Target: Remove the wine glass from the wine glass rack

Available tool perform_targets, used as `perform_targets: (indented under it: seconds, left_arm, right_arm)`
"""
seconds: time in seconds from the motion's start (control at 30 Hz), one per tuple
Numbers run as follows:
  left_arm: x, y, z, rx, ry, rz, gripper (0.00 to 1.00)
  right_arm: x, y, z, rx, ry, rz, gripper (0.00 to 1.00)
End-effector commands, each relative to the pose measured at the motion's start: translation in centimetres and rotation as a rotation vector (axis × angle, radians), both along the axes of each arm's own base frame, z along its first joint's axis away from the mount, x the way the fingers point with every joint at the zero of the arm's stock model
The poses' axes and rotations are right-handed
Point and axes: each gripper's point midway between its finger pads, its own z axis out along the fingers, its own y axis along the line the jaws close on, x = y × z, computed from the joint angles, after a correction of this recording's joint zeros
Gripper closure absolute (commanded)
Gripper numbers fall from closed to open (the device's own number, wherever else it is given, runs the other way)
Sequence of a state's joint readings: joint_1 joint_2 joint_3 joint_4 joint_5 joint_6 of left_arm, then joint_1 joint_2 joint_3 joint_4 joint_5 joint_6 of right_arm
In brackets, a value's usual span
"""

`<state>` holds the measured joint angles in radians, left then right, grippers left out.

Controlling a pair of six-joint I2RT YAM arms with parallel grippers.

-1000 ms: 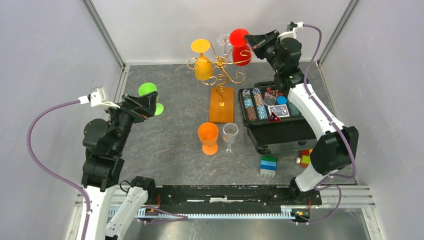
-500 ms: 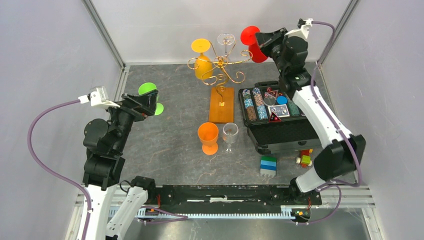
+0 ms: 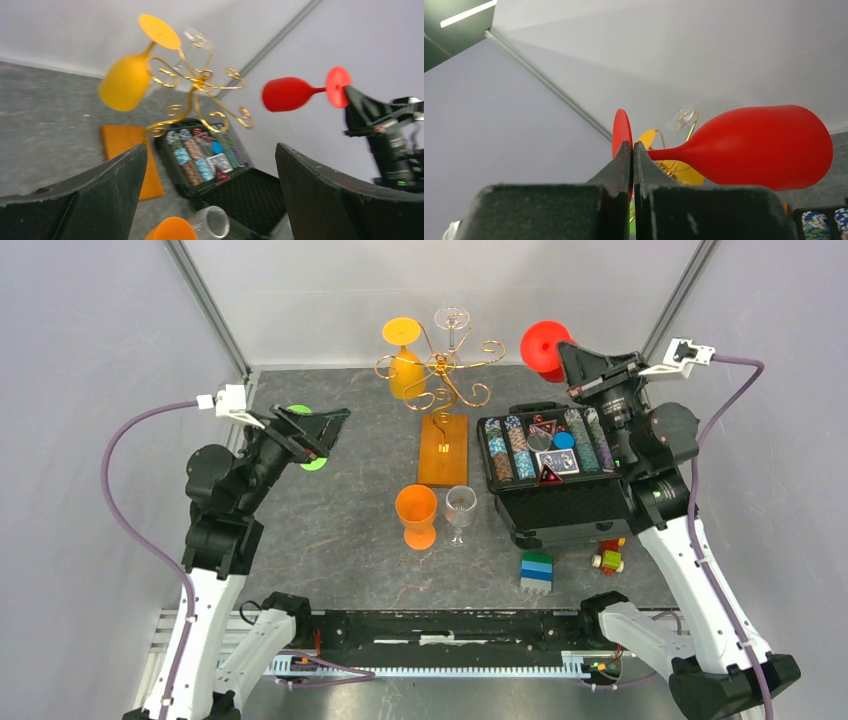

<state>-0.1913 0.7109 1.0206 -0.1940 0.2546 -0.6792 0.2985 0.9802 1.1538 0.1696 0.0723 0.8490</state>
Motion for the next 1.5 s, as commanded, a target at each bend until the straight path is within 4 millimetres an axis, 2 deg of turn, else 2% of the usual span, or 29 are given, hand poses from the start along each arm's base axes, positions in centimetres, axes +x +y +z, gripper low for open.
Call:
perform_targets:
  seconds: [0.0, 0.2, 0.33, 0.53, 0.77, 1.1, 1.47]
  left_arm:
    - [-1.0, -2.9, 3.9, -0.153, -0.103, -0.198, 0.00]
    - [0.0, -5.5, 4.6, -0.280, -0.082, -0.346, 0.00]
    - [0.3, -7.8, 4.3, -0.295, -0.045, -0.415, 0.00]
    - [1.1, -11.6, 3.9, -0.349, 0.038, -0.540, 0.00]
    - [1.6, -13.4, 4.8, -0.401, 0.045, -0.613, 0.00]
    - [2.4, -14.4, 5.1, -0.410, 0.044, -0.644, 0.00]
    - [3.1, -15.3, 5.5, -0.462, 0.040, -0.708, 0.00]
  right_arm:
    - [-3.1, 2.5, 0.6, 0.023, -0.064, 0.191, 1.00]
    - [-7.6, 3.9, 2.2, 0.082, -0.169, 0.368, 1.00]
    - [-10.6, 5.0, 3.3, 0.124, -0.242, 0.513, 1.00]
    - [-13.4, 5.0, 4.3, 0.184, -0.325, 0.606, 1.00]
    - [-15.1, 4.5, 5.2, 0.213, -0.388, 0.634, 1.00]
    - [-17.6, 4.4, 6.2, 0.277, -0.487, 0.744, 1.00]
    - [-17.8, 4.3, 6.3, 0.300, -0.494, 0.764, 1.00]
